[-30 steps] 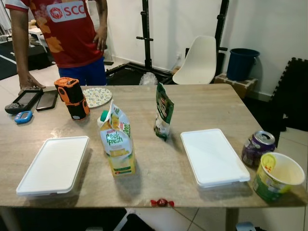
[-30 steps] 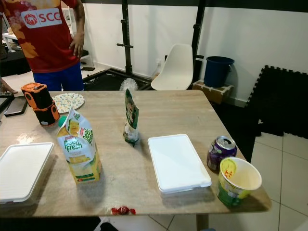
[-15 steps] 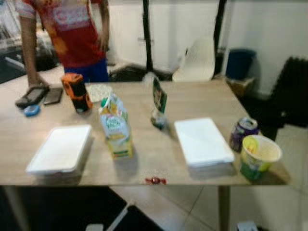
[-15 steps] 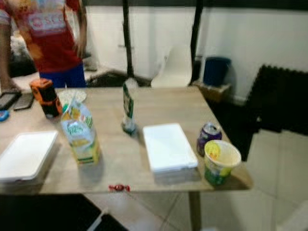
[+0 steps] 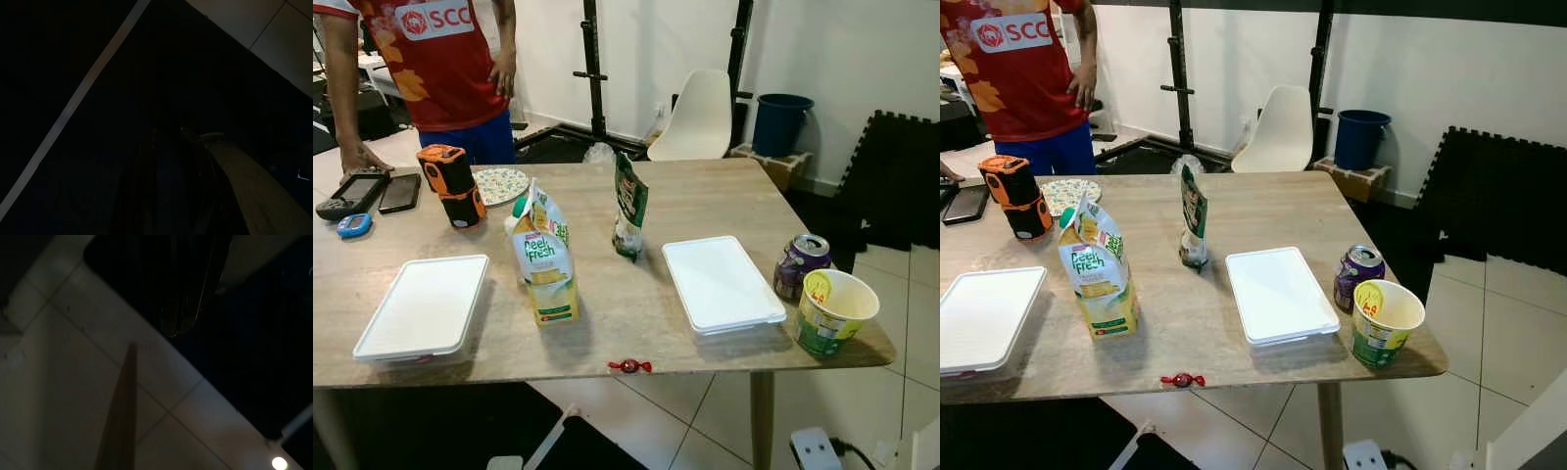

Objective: Restocking fridge

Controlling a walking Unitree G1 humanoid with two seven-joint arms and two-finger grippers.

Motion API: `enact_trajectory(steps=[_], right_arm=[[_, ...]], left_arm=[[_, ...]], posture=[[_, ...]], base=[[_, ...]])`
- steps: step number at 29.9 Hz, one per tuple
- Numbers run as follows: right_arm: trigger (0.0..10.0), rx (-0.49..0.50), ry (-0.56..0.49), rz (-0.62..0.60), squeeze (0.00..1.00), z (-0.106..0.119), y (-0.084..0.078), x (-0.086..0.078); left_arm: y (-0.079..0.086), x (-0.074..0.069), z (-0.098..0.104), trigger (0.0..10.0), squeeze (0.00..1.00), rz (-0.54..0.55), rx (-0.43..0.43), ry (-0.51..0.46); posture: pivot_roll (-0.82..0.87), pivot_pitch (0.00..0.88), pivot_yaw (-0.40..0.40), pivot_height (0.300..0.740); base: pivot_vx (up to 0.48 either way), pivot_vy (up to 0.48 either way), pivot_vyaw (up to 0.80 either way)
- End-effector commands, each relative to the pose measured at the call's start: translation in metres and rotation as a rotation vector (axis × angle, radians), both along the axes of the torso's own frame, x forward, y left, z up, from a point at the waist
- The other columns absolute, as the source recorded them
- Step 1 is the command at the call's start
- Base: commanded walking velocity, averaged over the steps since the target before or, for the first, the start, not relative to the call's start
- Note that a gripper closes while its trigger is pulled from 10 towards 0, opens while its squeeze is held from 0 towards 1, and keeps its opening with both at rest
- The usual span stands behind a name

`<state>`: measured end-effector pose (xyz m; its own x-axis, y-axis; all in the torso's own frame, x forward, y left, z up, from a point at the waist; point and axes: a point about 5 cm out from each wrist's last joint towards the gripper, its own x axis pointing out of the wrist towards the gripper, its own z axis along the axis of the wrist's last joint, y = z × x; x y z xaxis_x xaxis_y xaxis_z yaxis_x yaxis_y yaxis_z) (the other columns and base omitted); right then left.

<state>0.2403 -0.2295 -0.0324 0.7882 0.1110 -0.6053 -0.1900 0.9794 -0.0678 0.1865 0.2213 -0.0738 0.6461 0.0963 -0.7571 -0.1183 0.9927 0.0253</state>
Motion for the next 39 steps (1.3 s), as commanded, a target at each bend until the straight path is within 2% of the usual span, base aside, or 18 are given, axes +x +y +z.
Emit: enact_trajectory(steps=[1,2,5,7,8,11,12,14,18,24,26,27,29,30,31,33,34,39], right_arm=[[10.0,0.030,-0.047,0.085,0.00,0.011,0.000,0.009],[10.0,0.030,-0.047,0.085,0.00,0.011,0.000,0.009],[10.0,0.057,-0.084,0.225,0.00,0.023,0.004,0.019],[10.0,0.127,-0.086,0.377,0.00,0.036,0.006,0.025],[10.0,0.127,-0.086,0.377,0.00,0.036,0.006,0.025],[10.0,0.150,-0.006,0.632,0.00,0.051,-0.003,0.019],[10.0,0.150,-0.006,0.632,0.00,0.051,-0.003,0.019],[10.0,0.147,0.053,0.748,0.00,0.060,-0.011,0.014],[10.0,0.182,0.074,0.810,0.00,0.078,-0.019,0.014],[10.0,0.308,-0.010,0.907,0.00,0.132,-0.018,0.022],[10.0,0.308,-0.010,0.907,0.00,0.132,-0.018,0.022],[10.0,0.336,-0.033,0.923,0.06,0.141,-0.017,0.023],[10.0,0.450,-0.202,0.954,0.29,0.188,-0.010,0.034],[10.0,0.450,-0.202,0.954,0.29,0.188,-0.010,0.034],[10.0,0.506,-0.323,1.002,0.56,0.227,-0.008,0.037],[10.0,0.510,-0.343,1.014,0.56,0.234,-0.008,0.038],[10.0,0.530,-0.374,1.039,0.70,0.249,-0.009,0.036],[10.0,0.565,-0.422,1.081,0.85,0.271,-0.008,0.032]], left_arm=[[0.008,-0.005,-0.001,10.0,0.00,0.003,0.023,0.024],[0.008,-0.005,-0.001,10.0,0.00,0.003,0.023,0.024],[0.008,-0.005,-0.001,10.0,0.00,0.000,0.028,0.024],[0.009,-0.004,0.000,10.0,0.00,-0.003,0.030,0.022],[0.009,-0.004,0.000,10.0,0.00,-0.003,0.030,0.022],[0.009,-0.003,0.000,10.0,0.00,-0.012,0.035,0.023],[0.009,-0.003,0.000,10.0,0.00,-0.012,0.035,0.023],[0.009,-0.003,0.000,10.0,0.00,-0.017,0.038,0.025],[0.009,-0.004,0.000,10.0,0.00,-0.017,0.038,0.028],[0.009,-0.005,-0.001,10.0,0.00,-0.019,0.038,0.030],[0.009,-0.005,-0.001,10.0,0.00,-0.019,0.038,0.030],[0.009,-0.005,-0.001,10.0,0.00,-0.019,0.038,0.030],[0.009,-0.006,-0.001,10.0,0.00,-0.026,0.040,0.033],[0.009,-0.006,-0.001,10.0,0.00,-0.026,0.040,0.033],[0.009,-0.006,-0.001,10.0,0.00,-0.029,0.042,0.035],[0.010,-0.007,-0.001,10.0,0.00,-0.029,0.042,0.035],[0.009,-0.007,-0.001,10.0,0.00,-0.030,0.041,0.035],[0.009,-0.007,-0.002,10.0,0.00,-0.029,0.039,0.035]], posture=[[-0.07,0.115,0.023,0.740],[-0.07,0.115,0.023,0.740],[-0.07,0.116,0.023,0.740],[-0.06,0.116,0.021,0.740],[-0.06,0.116,0.021,0.740],[-0.06,0.117,0.022,0.740],[-0.06,0.117,0.022,0.740],[-0.06,0.118,0.023,0.740],[-0.06,0.117,0.025,0.740],[-0.06,0.114,0.028,0.740],[-0.06,0.114,0.028,0.740],[-0.06,0.115,0.030,0.740],[-0.06,0.115,0.034,0.740],[-0.06,0.115,0.034,0.740],[-0.06,0.115,0.034,0.740],[-0.06,0.115,0.034,0.740],[-0.06,0.116,0.032,0.740],[-0.06,0.116,0.030,0.740]], base=[[0.000,0.000,0.00],[0.000,0.000,0.00],[0.000,0.000,0.00],[0.000,0.000,0.00],[0.000,0.000,0.00],[0.000,0.000,0.00],[0.000,0.000,0.00],[0.000,0.000,0.00],[0.000,0.000,0.00],[0.000,0.000,0.00],[0.000,0.000,0.00],[0.000,0.000,0.00],[0.000,0.000,0.00],[0.000,0.000,0.00],[0.000,0.000,0.00],[0.000,0.000,0.00],[0.000,0.000,0.00],[0.000,0.000,0.00]])
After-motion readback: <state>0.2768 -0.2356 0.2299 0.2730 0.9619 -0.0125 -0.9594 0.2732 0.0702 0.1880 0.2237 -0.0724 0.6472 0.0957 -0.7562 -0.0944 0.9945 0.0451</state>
